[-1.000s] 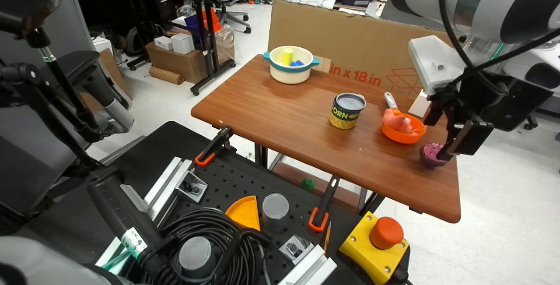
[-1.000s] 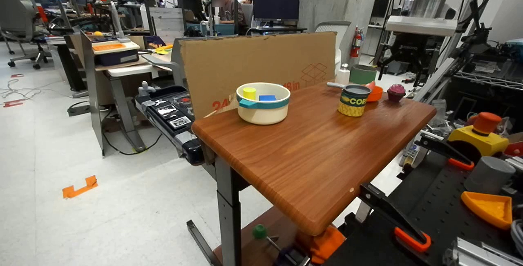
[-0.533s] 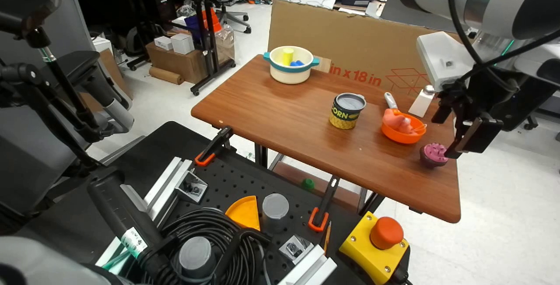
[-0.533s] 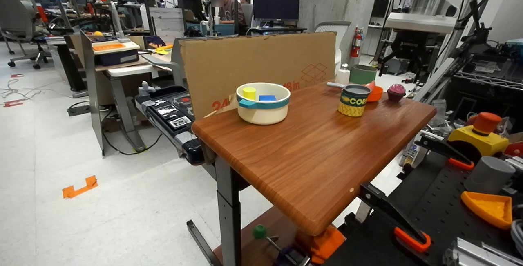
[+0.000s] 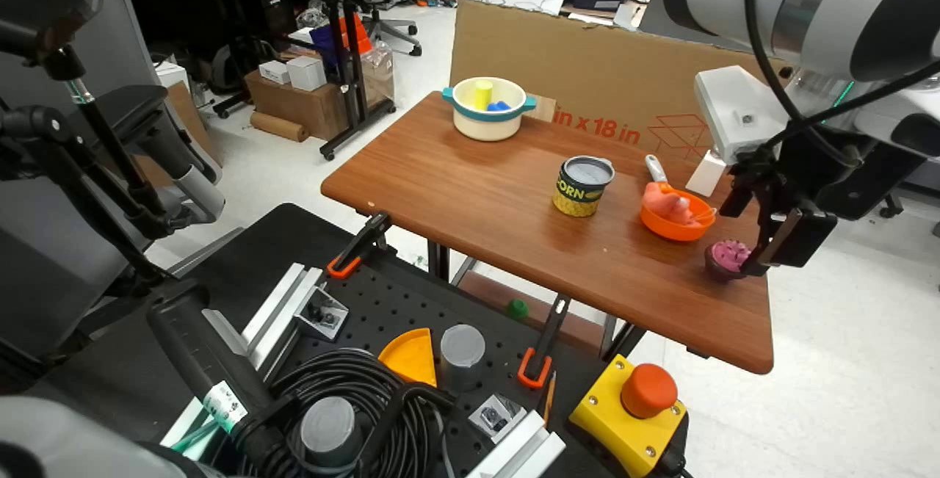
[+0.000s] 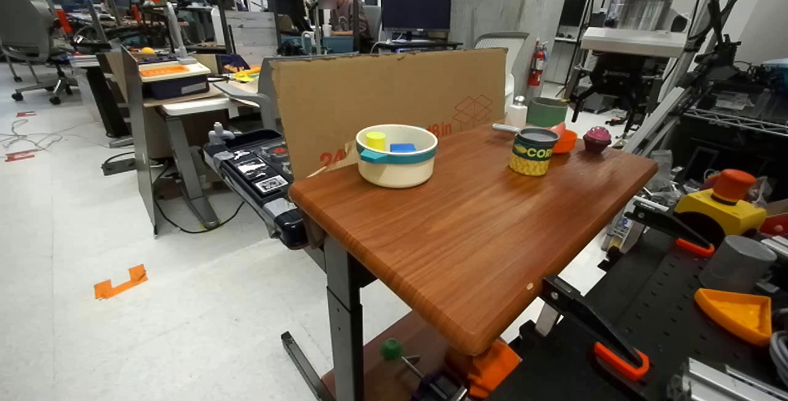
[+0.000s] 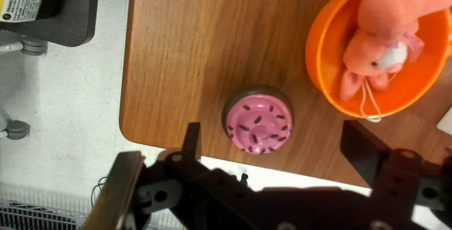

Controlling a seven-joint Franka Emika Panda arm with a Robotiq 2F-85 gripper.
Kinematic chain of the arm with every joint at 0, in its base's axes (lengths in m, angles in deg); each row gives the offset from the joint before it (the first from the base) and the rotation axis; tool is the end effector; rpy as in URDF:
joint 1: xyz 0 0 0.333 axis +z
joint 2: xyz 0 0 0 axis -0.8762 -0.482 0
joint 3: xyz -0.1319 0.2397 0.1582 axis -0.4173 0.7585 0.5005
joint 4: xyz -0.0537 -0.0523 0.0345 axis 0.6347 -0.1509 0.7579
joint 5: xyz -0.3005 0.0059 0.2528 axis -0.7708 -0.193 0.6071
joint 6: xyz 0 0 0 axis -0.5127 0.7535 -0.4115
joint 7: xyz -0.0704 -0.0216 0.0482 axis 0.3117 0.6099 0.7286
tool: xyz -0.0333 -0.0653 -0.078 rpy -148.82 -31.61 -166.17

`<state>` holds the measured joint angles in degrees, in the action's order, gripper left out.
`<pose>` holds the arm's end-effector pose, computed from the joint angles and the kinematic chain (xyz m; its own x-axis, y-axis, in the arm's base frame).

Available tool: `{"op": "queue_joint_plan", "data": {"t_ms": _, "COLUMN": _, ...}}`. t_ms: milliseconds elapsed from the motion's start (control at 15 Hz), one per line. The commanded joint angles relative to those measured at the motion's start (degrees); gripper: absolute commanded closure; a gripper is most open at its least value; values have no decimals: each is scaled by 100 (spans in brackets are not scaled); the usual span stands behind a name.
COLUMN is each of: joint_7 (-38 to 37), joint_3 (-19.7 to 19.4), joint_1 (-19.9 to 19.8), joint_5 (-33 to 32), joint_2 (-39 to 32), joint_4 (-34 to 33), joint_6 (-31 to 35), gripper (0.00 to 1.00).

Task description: Pick up the lid from the table and put it on the bottle, then pick up the plush toys and put them on the pan

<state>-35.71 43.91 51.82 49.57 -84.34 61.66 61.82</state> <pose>0.5100 -0.2579 0.2108 0.3289 -0.9434 0.0414 -0.9443 -0.3283 0.0206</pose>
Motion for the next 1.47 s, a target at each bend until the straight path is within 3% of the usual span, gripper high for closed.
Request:
{"op": "queue_joint_plan", "data": {"t_ms": 0, "joint_7": -92, "joint_3": -65, "joint_1": 41, "joint_5": -25, "joint_2": -76, "joint_4": -122, "joint_6": -168, "gripper": 0}}
{"op": "queue_joint_plan", "data": {"t_ms": 267, "joint_7": -102, "joint_3": -82, "joint_1": 48, "joint_5": -41, "joint_2": -97, "joint_4": -122, "joint_6": -154, "gripper": 0}}
{"op": "queue_joint_plan", "data": {"t_ms": 333, "joint_7": -109, "joint_3": -89, "joint_1": 52, "joint_5": -50, "joint_2": -105, "joint_4": -126, "joint_6": -146, "gripper": 19}}
{"op": "queue_joint_plan", "data": {"t_ms": 867, "joint_7": -133, "joint_3": -128, "joint_1": 80, "joint_5": -104, "joint_2": -179, "joint_4": -179, "joint_6": -117, "gripper": 79}}
{"op": "queue_joint_plan", "data": {"t_ms": 1133, "joint_7": -110, "joint_3": -119, "joint_1": 79, "joint_5": -99, "joint_2": -145, "joint_4": -191, "joint_6": -101, "gripper": 88}}
{"op": "queue_joint_plan", "data": {"t_ms": 1400, "joint_7": -87, "joint_3": -106, "joint_1": 86, "joint_5": -98, "joint_2": -124, "joint_4": -174, "joint_6": -99, "gripper": 88}}
